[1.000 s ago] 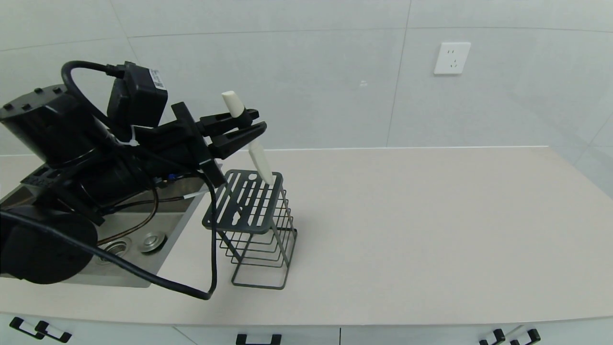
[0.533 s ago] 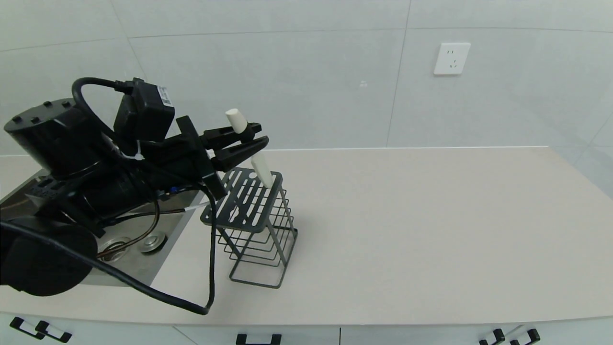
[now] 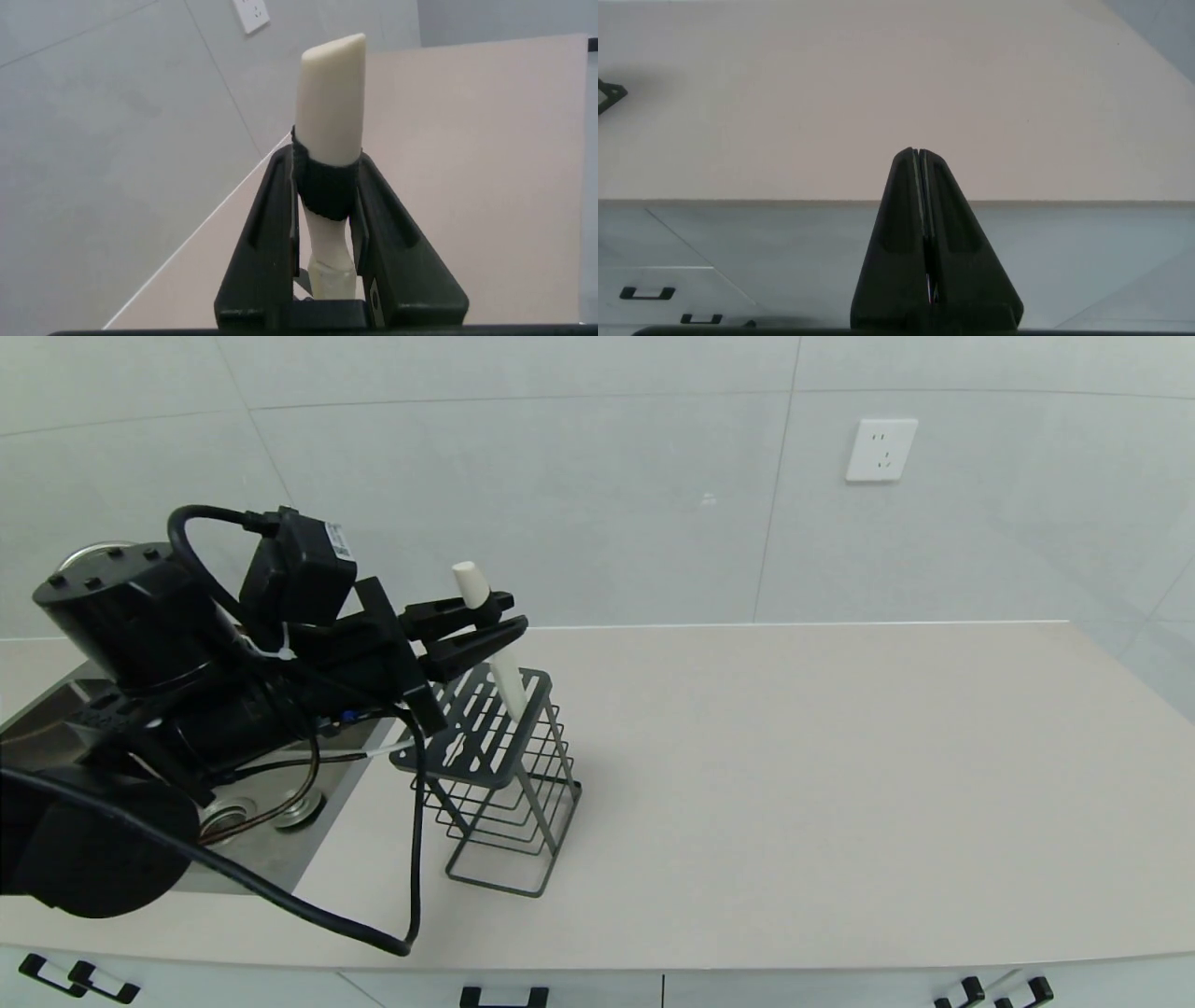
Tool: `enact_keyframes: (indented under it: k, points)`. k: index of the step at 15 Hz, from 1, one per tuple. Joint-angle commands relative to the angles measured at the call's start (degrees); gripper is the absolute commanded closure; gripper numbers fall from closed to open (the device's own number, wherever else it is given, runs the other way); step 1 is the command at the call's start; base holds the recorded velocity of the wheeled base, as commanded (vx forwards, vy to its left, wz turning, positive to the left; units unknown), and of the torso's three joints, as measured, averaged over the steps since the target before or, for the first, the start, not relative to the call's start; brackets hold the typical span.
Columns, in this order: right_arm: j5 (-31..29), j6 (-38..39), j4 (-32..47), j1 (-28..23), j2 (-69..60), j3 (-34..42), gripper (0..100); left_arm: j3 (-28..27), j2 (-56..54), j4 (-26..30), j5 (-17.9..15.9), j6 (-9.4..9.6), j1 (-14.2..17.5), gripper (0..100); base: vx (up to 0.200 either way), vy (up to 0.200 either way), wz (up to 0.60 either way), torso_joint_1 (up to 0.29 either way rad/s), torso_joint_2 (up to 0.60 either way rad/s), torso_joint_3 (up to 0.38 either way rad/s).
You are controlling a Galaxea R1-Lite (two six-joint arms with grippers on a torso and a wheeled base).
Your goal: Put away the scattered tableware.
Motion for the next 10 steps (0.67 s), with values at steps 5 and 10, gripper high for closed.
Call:
enact_keyframes:
  k: [5,10]
  points:
    - [0.0,0.0,0.0,0.0,0.1,0.0,100,0.2,4.0,-1.5,1.0,-0.16,0.0,100,0.0,0.0,0.0,0.0,0.0,0.0]
    - [0.0,0.0,0.0,0.0,0.1,0.0,100,0.7,5.8,-1.7,1.3,-0.25,0.2,100,0.0,0.0,0.0,0.0,0.0,0.0]
